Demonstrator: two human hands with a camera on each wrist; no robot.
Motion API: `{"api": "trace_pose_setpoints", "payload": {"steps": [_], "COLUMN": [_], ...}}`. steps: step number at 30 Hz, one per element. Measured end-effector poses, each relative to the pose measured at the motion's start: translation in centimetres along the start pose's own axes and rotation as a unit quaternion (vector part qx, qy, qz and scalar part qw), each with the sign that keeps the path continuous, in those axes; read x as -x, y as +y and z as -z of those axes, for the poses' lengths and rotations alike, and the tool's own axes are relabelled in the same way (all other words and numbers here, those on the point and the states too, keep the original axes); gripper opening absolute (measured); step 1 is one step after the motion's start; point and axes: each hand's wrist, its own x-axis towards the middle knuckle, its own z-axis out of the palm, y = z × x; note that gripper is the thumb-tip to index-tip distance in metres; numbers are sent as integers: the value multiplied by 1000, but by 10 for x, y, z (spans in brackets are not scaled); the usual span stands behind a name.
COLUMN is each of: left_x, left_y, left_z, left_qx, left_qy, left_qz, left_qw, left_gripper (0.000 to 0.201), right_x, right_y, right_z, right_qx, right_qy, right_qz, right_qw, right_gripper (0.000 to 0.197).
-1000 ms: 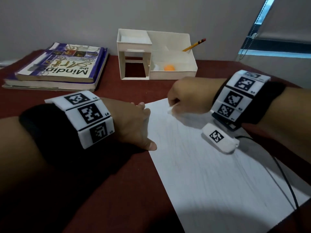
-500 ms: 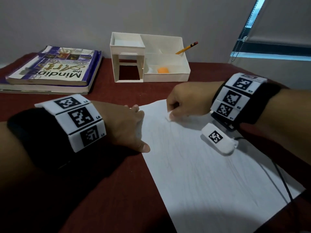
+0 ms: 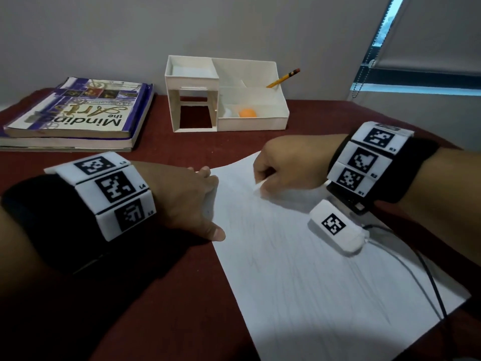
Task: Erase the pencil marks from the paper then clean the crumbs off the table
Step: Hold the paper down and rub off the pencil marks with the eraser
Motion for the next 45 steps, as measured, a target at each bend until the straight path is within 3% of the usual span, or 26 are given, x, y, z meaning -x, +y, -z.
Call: {"api": "trace_pose_setpoints", "payload": {"steps": [2, 6, 11, 16, 20, 24, 29, 34, 38, 42, 45], "left_x": [0, 3, 13, 0, -8, -8, -12, -12, -12, -13, -13], "left_y": [0, -2, -2, 34, 60, 56, 54, 50, 52, 51, 51], "left_z": [1, 5, 27, 41, 29, 24, 20, 21, 21, 20, 20], "left_qx": [1, 13, 45, 16, 12, 21, 22, -10, -10, -11, -6], "left_qy": [3, 6, 6, 122, 64, 55, 58, 26, 26, 24, 28], "left_qz": [-6, -16, -16, -38, -77, -73, -67, -76, -79, -77, -79], "left_qw": [1000, 1000, 999, 992, 995, 996, 996, 997, 997, 997, 996], "left_gripper": [111, 109, 77, 86, 54, 66, 65, 81, 83, 89, 90], "right_x": [2, -5, 7, 3, 0, 8, -8, -6, -15, -11, -14], "right_y": [2, 28, 48, 48, 36, 23, 46, 28, 44, 28, 35], "right_z": [1, 9, 23, 8, -2, -2, 2, -2, 2, 1, 3], "right_qx": [-16, -1, -61, -45, -32, -52, 31, -15, 50, -5, 32], "right_qy": [-5, 75, 69, 59, 63, -3, 55, 11, 54, 13, 32], "right_qz": [-8, -75, -112, -100, -73, -11, -80, -11, -62, -18, -47], "right_qw": [1000, 994, 989, 992, 995, 999, 995, 1000, 995, 1000, 998], "right_gripper": [19, 16, 16, 17, 16, 17, 17, 18, 20, 17, 20]}}
